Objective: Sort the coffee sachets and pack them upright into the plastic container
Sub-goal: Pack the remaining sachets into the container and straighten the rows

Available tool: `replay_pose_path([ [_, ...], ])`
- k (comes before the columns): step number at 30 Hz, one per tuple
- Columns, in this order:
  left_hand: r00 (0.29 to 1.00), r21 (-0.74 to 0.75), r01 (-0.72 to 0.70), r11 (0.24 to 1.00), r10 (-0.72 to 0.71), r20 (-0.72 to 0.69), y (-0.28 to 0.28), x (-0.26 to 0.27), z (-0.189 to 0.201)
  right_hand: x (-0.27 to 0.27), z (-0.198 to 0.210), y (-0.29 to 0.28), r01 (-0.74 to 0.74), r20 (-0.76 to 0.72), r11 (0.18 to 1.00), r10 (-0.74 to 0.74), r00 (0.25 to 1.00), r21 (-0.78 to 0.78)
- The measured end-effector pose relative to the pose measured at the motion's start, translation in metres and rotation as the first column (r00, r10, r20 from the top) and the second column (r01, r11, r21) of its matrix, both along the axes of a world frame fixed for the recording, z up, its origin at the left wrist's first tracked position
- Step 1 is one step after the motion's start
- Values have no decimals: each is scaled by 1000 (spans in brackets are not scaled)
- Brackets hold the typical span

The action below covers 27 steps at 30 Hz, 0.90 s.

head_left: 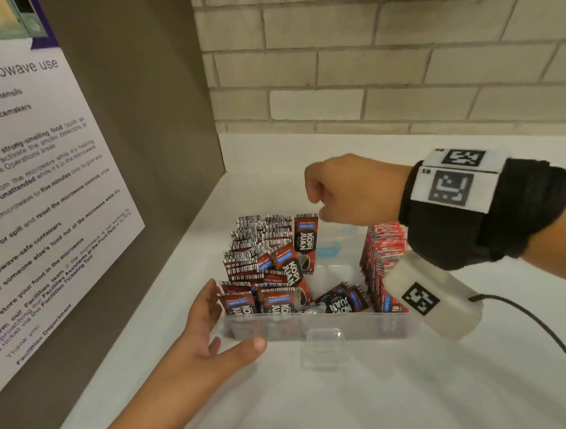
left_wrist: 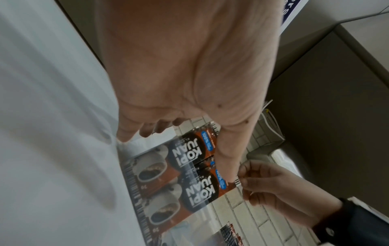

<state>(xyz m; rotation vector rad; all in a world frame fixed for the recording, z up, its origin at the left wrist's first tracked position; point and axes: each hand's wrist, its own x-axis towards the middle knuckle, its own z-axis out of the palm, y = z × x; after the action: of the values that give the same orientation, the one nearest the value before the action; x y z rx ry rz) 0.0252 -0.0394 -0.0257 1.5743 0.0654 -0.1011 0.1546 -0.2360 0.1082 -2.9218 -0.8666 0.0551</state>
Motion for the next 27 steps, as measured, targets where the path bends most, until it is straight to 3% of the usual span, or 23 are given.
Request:
replay_pose_path([
  [4, 1000, 16, 2, 1000, -2, 12, 5, -2, -2, -18, -19, 6, -62, -226, 979, 16, 974, -196],
  [8, 1000, 0, 23, 1000, -23, -2, 4, 1, -1, -30, -43, 18, -180, -300, 862, 34, 953, -474],
  [11, 997, -2, 79, 997, -79, -6, 1, 2, 0, -29, -51, 24, -178, -280, 763, -4, 960, -622],
  [13, 993, 8, 118, 993, -118, -13, 0, 3, 1, -30, -51, 26, -192, -277, 747, 11, 961, -636],
  [15, 991, 15, 130, 991, -129, -32, -1, 5, 1, -28, -57, 26, -240, -296, 681, 37, 955, -692],
  [18, 986, 10, 160, 987, -159, -40, 5, 6, -2, -23, -69, 31, -215, -318, 619, -59, 946, -755],
  [27, 970, 11, 236, 972, -235, -63, 24, 14, -4, -22, -71, 45, -132, -365, 653, -234, 901, -745],
])
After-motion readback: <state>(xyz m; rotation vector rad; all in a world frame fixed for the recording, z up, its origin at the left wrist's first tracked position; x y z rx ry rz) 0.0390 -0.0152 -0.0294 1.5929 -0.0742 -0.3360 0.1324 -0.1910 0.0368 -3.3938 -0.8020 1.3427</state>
